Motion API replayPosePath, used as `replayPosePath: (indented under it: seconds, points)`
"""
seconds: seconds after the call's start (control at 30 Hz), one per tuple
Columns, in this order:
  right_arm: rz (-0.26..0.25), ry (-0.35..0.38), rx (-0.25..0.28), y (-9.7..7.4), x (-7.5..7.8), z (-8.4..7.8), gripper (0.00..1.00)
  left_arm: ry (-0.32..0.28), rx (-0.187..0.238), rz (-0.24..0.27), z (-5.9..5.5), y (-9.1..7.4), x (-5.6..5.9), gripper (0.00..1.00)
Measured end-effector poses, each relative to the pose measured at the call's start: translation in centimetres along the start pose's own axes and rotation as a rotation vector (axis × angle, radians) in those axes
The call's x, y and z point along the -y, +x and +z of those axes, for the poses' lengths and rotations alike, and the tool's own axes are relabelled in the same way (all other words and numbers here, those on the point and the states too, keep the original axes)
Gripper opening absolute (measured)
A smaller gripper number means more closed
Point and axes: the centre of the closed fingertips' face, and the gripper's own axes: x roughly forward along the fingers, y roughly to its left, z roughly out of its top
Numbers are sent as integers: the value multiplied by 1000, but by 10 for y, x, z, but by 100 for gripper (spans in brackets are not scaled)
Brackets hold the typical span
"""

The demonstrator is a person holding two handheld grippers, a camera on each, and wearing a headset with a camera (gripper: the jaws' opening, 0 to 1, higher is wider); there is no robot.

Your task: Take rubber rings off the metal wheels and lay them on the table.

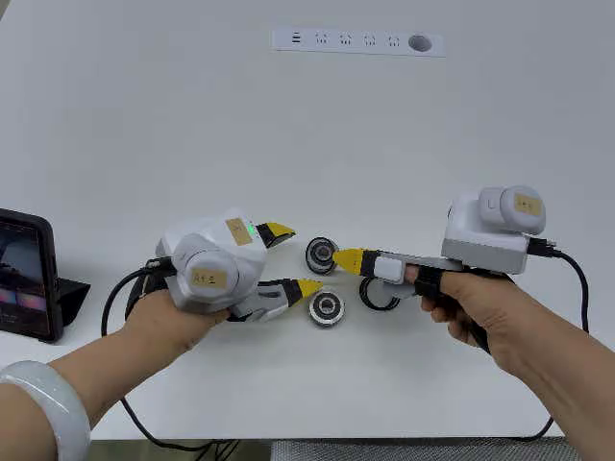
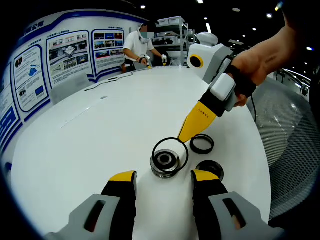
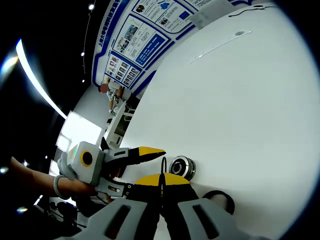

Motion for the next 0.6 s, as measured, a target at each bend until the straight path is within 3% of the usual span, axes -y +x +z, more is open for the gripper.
replayPosePath:
  seconds: [0.6]
  points:
    - [-42,66,31,-37,13,-22,2,-30,4,8,-4,-8,1,44]
